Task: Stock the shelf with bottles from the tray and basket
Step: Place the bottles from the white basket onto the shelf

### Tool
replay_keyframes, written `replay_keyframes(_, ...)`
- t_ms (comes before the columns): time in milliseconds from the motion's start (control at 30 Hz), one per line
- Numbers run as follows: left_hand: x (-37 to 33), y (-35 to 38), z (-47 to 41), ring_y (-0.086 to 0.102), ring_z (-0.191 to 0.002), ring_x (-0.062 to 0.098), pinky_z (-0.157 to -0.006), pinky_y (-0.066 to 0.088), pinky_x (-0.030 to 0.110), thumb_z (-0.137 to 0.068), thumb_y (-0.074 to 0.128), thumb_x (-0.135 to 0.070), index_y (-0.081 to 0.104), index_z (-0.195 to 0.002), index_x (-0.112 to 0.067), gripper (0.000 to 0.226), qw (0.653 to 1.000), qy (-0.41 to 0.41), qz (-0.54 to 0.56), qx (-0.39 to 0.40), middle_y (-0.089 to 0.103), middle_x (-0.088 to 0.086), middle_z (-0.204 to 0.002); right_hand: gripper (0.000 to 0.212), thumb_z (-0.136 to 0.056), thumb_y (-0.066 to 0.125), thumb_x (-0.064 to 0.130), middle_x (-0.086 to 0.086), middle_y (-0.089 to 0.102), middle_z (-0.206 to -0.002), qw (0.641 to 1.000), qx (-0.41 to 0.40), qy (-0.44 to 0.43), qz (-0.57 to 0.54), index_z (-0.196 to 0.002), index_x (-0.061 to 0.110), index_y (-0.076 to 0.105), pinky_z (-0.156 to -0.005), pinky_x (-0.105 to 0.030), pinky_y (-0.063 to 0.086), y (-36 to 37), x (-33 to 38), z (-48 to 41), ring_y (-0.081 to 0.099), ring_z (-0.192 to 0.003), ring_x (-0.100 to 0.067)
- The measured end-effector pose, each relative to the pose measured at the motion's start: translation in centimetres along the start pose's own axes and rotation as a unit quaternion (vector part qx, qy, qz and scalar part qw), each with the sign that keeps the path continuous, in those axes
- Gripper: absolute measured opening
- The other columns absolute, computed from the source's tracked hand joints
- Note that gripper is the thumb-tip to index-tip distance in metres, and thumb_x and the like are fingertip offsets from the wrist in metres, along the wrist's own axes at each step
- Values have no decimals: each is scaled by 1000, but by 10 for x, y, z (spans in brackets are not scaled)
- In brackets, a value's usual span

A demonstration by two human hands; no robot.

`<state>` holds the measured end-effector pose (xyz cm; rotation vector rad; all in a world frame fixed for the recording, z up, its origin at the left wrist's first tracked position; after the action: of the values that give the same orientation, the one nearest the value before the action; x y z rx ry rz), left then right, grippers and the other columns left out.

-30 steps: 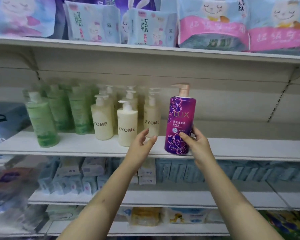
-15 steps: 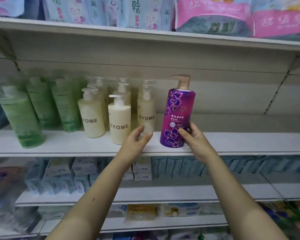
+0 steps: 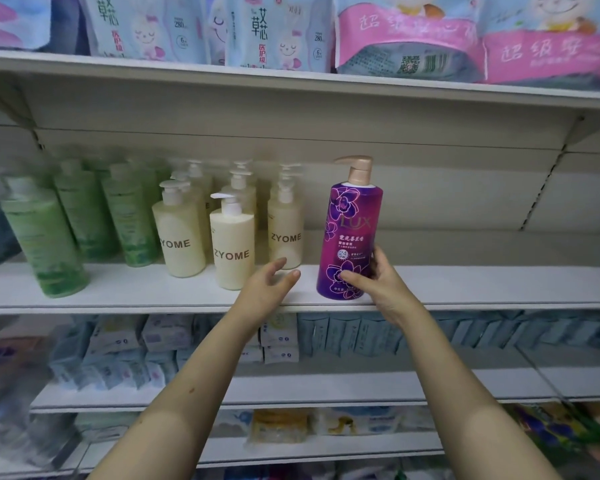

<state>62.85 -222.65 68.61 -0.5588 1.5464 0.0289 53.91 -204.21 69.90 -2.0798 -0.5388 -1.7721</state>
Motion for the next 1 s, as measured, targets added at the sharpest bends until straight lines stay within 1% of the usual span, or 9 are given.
replay_keyframes(100,-1,0,1,39,-136,18,-104,35,30,-95,56,-42,42,-145,-23,56,1000,0,-7,-4,43,3,-149,75,-84,72,14,7,61,-128,1000,-2,-10,25,-145,32,33,-81,-22,54,1,1,2,62,-111,-4)
replay_keyframes(167,-2,-1,0,40,-136,17,-102,35,27,-95,56,-41,42,-145,-21,56,1000,3,-10,-7,44,3,-148,72,-86,70,11,9,60,-126,1000,0,-12,23,-144,33,33,-77,-19,54,1,1,3,62,-108,0)
replay_keyframes(233,-2,-1,1,39,-136,17,-101,34,27,-96,55,-41,42,-146,-20,56,1000,2,-9,-4,44,3,-148,72,-86,69,9,8,60,-126,1000,-5,-9,14,-144,32,33,-77,-20,54,-1,1,4,62,-109,-1)
replay_keyframes(333,-3,0,1,39,-137,18,-104,35,30,-96,55,-41,41,-146,-20,56,1000,3,-13,-2,43,2,-149,72,-85,70,8,4,61,-127,1000,-19,-6,5,-146,28,35,-83,-24,53,-5,-1,5,60,-115,-10)
replay_keyframes(467,-3,1,2,38,-137,19,-107,35,34,-95,55,-41,42,-146,-20,56,1000,1,-12,-5,43,3,-149,72,-86,69,7,5,62,-125,1000,-23,1,-2,-146,26,35,-81,-22,51,-5,-2,5,61,-111,-7)
replay_keyframes(767,-2,2,2,40,-136,18,-105,36,31,-95,56,-41,43,-145,-19,55,1000,4,-15,9,44,4,-149,72,-82,73,5,2,64,-124,998,-57,0,-28,-145,21,41,-84,-25,53,-12,-5,6,63,-110,-8)
replay_keyframes(867,-3,3,2,41,-135,19,-103,36,30,-96,55,-41,43,-144,-20,54,1000,5,-13,12,44,6,-148,70,-80,74,6,2,65,-123,998,-54,4,-30,-142,21,44,-88,-28,52,-12,-5,6,62,-113,-11)
replay_keyframes(933,-4,2,2,41,-135,20,-101,35,29,-96,54,-41,43,-145,-20,54,1000,5,-10,13,43,6,-148,65,-83,72,9,3,65,-124,998,-53,7,-34,-141,22,46,-95,-31,50,-10,-3,8,61,-116,-13)
replay_keyframes(1000,-5,1,3,41,-135,20,-103,35,30,-96,54,-41,43,-145,-20,54,1000,8,-11,15,43,5,-149,57,-88,66,12,6,64,-127,997,-66,4,-43,-141,23,47,-102,-32,46,-10,1,15,60,-117,-10)
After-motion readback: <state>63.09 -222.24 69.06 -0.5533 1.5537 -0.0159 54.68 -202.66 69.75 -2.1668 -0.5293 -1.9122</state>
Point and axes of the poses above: each hand's wrist, its own z-axis away from the middle knuckle, its own y-axis out of the palm, x = y × z, the point moved 10 cm from there along -z, towards the middle knuckle
